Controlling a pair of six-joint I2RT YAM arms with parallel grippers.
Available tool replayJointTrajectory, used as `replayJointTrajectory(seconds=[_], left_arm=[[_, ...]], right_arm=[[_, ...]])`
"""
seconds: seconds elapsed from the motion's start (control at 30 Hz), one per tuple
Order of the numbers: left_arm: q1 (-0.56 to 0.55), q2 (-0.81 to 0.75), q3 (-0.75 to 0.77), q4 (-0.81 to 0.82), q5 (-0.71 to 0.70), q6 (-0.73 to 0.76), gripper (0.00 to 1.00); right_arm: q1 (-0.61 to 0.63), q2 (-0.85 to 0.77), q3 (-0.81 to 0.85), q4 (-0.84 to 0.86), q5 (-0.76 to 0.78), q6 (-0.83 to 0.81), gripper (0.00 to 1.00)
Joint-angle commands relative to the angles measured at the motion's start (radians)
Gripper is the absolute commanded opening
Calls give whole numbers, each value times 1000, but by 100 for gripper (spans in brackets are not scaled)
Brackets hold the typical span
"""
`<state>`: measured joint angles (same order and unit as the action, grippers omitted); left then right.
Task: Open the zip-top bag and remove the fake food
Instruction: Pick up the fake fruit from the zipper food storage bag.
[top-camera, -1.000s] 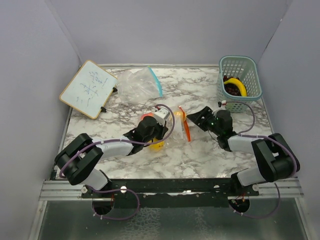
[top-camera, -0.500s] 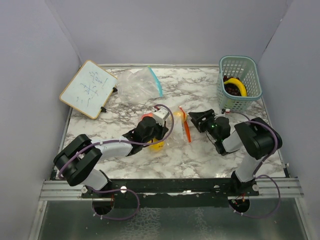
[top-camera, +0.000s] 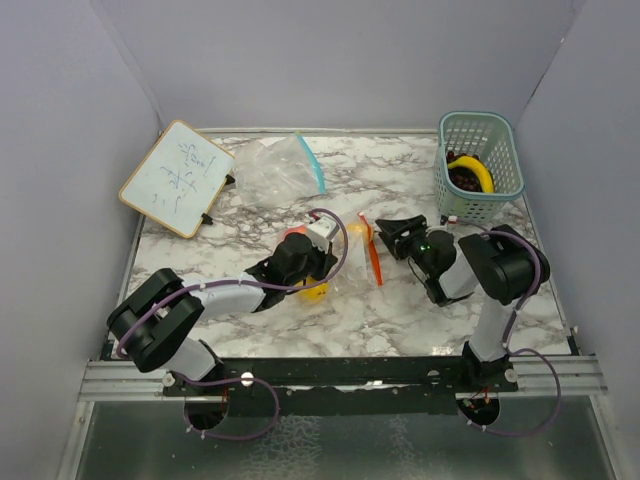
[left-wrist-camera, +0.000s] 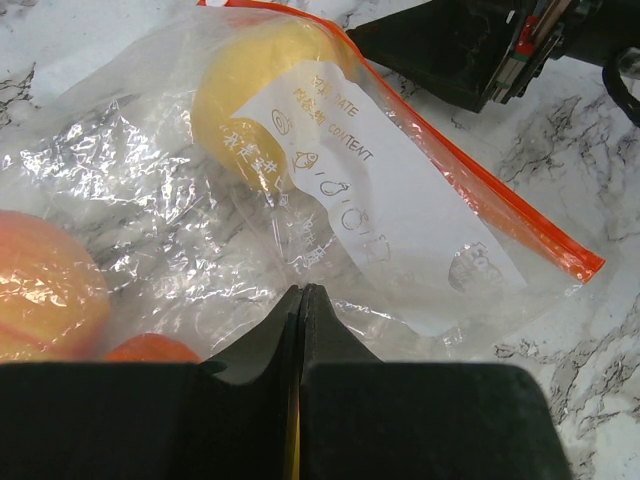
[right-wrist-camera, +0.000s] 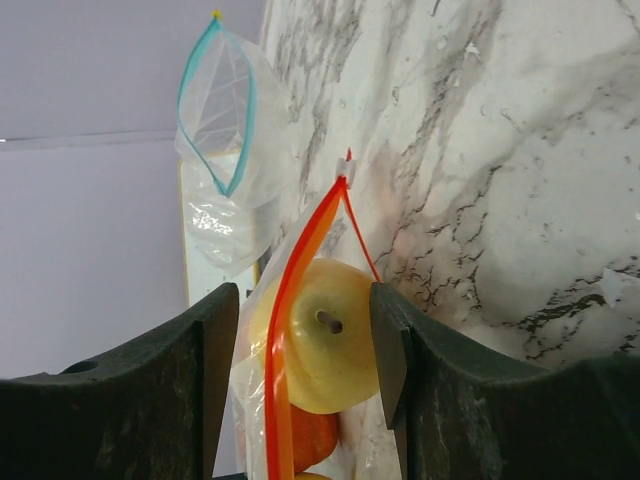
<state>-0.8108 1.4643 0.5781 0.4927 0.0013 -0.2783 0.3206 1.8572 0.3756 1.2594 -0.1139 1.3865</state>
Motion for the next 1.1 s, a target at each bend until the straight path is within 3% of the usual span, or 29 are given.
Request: replayJointTrajectory(seconds=[0.0, 0.07, 0.2, 0.5, 0.9, 1.07], left_arm=[[4, -26, 1, 14, 22, 1, 0], [4, -34, 0, 7, 16, 3, 0], [4, -41, -3, -3, 7, 8, 0], [4, -26, 5, 4, 10, 6, 0], [4, -33, 10, 0, 3, 9, 0], [4, -34, 8, 1, 4, 8, 0]], right_arm=[[-3, 61, 33, 34, -2, 18, 54], [-3, 77, 42, 35, -11, 26, 52], [-3, 80, 46, 35, -20, 47, 37], [21, -4, 68, -129, -14, 38, 48], [80, -3, 62, -133, 74, 79, 46], [102, -30, 49, -153, 138, 69, 36]])
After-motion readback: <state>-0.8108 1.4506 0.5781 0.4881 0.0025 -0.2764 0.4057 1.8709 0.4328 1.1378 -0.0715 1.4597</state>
